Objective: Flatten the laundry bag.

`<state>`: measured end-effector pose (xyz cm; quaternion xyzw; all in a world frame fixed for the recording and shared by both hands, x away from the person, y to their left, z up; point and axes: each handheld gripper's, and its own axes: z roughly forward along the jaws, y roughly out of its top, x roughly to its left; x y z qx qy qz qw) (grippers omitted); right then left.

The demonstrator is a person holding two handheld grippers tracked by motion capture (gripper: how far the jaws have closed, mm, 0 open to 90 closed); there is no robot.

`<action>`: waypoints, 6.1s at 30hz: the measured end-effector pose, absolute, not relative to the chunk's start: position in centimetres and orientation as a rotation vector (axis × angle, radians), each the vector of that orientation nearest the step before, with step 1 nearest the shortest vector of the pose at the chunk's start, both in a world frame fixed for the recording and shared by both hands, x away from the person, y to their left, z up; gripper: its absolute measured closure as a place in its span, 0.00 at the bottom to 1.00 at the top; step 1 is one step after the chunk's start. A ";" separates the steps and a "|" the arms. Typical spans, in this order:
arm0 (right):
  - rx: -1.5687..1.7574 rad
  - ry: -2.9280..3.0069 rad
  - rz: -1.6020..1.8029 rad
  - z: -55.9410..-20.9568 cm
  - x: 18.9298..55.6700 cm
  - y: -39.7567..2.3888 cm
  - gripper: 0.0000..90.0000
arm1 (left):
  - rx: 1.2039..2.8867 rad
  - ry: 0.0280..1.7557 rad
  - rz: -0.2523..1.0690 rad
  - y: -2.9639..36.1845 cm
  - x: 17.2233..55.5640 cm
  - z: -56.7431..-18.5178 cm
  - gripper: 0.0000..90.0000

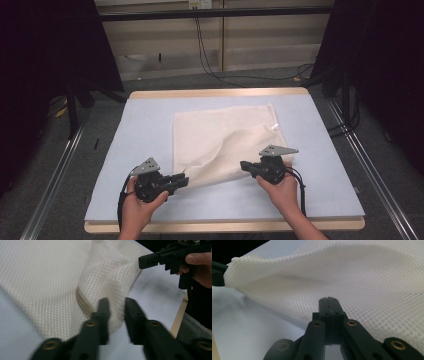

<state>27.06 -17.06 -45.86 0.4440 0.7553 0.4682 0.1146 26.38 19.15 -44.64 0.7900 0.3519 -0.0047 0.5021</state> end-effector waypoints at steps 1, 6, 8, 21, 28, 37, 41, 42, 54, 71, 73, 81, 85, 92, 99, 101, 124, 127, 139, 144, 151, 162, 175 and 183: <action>1.313 2.206 1.370 -45.9 27.0 -17.2 1.00 | 1.931 0.842 -0.029 18.9 26.4 -44.8 0.94; 1.316 2.162 1.377 -45.6 27.6 -17.3 0.99 | 2.035 0.835 -0.047 17.5 26.6 -45.5 1.00; 1.316 2.142 1.361 -45.3 28.0 -17.1 0.92 | 2.063 0.832 -0.045 17.1 26.6 -45.7 1.00; 1.473 2.151 1.309 -44.2 31.2 -13.3 0.52 | 2.134 0.769 -0.067 16.7 24.8 -46.0 1.00; 1.490 2.246 1.392 -45.4 31.3 -13.1 0.98 | 2.133 0.774 -0.083 17.2 24.6 -46.2 1.00; 1.393 2.273 1.403 -45.2 28.5 -15.3 0.99 | 1.965 0.846 0.040 19.9 25.4 -44.1 0.93; 1.366 2.280 1.406 -45.5 26.9 -16.3 0.99 | 1.970 0.932 0.100 20.6 26.6 -44.8 0.84; 1.368 2.280 1.398 -45.6 26.3 -16.6 0.99 | 1.986 0.941 0.125 20.5 26.9 -45.0 0.80; 1.394 2.252 1.366 -46.7 24.8 -18.1 0.99 | 2.028 1.014 0.059 17.3 30.2 -47.8 0.73; 1.318 2.252 1.392 -45.6 25.9 -17.8 0.99 | 1.996 1.167 0.276 18.6 34.0 -46.5 1.00; 1.297 2.263 1.406 -45.4 25.7 -17.6 0.99 | 1.968 1.192 0.302 19.2 34.7 -46.7 1.00; 1.276 2.266 1.393 -45.9 24.5 -17.5 0.99 | 1.930 1.225 0.388 20.3 35.5 -46.4 1.00; 1.275 2.258 1.404 -46.0 23.9 -17.4 0.99 | 1.939 1.218 0.371 20.0 35.4 -46.4 1.00; 1.286 2.229 1.397 -46.2 23.4 -17.4 0.99 | 1.863 1.120 0.258 20.0 32.9 -44.9 0.83; 1.294 2.233 1.383 -46.4 23.6 -17.2 0.99 | 1.844 0.917 0.079 17.5 30.5 -44.3 0.54; 1.304 2.232 1.386 -46.5 23.7 -17.2 0.99 | 1.869 0.846 0.038 16.1 29.7 -44.4 0.48; 1.310 2.233 1.308 -46.8 22.5 -22.0 0.78 | 2.213 0.754 0.091 12.0 28.5 -47.7 0.94; 1.369 2.174 1.269 -47.2 21.8 -25.8 0.83 | 2.212 0.780 0.063 12.3 28.6 -47.6 0.96; 1.335 2.145 1.114 -46.2 20.7 -31.1 0.96 | 2.164 0.867 0.035 14.4 28.6 -46.4 0.97; 1.371 2.107 1.072 -46.3 21.1 -32.7 0.96 | 2.158 0.878 0.024 15.5 28.4 -45.9 0.97; 1.464 2.021 1.089 -46.3 22.4 -33.1 0.73 | 2.027 0.889 0.023 17.3 28.1 -44.4 0.83; 1.465 2.066 1.093 -46.0 25.4 -30.5 0.50 | 1.947 1.127 0.157 21.1 29.9 -44.8 0.54; 1.465 2.203 0.961 -47.9 27.5 -27.5 0.84 | 2.053 1.190 0.122 20.7 30.5 -47.5 0.61; 1.457 2.153 0.995 -47.3 28.9 -27.1 0.97 | 2.089 1.143 0.124 20.2 30.7 -47.5 0.98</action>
